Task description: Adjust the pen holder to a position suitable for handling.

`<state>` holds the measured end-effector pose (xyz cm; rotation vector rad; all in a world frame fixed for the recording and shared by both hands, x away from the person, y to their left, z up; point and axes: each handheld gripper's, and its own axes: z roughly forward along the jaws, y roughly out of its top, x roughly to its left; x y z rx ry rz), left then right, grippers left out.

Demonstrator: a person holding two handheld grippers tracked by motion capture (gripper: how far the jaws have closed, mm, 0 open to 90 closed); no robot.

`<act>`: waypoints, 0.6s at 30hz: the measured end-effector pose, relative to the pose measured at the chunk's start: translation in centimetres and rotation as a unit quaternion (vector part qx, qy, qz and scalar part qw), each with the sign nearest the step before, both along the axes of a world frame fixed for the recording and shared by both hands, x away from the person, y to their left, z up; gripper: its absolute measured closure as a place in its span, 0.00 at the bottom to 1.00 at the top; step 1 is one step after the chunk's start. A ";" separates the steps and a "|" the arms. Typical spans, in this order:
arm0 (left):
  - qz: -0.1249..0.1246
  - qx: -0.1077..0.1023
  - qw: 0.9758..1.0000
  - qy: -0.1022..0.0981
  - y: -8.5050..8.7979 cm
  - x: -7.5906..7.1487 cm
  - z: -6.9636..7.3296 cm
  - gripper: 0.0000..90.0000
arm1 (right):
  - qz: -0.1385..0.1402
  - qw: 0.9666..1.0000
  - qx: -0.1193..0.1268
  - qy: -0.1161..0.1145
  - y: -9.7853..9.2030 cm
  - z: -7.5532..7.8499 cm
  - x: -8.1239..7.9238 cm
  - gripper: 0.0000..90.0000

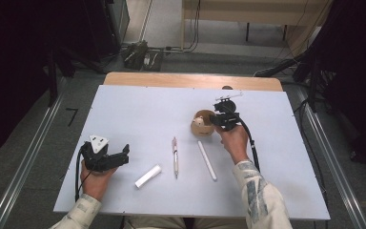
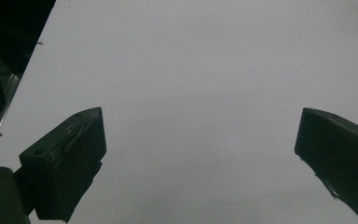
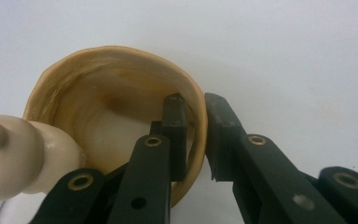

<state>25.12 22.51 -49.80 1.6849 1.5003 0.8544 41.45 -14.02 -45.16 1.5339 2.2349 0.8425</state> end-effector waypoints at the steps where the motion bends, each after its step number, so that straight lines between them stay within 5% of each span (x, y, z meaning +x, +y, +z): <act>1: 0.000 0.000 1.000 0.000 0.0 0.0 0.0 0.03 | 0.000 1.000 -0.002 0.001 0.1 -0.1 0.0 0.86; 9: -0.001 0.001 1.000 0.001 0.0 0.0 0.0 0.03 | -0.002 1.000 -0.003 -0.001 0.3 -0.3 0.1 0.84; 18: 0.001 0.001 1.000 0.001 0.1 0.0 0.0 0.03 | -0.008 1.000 0.015 -0.019 0.0 -0.1 -0.2 0.69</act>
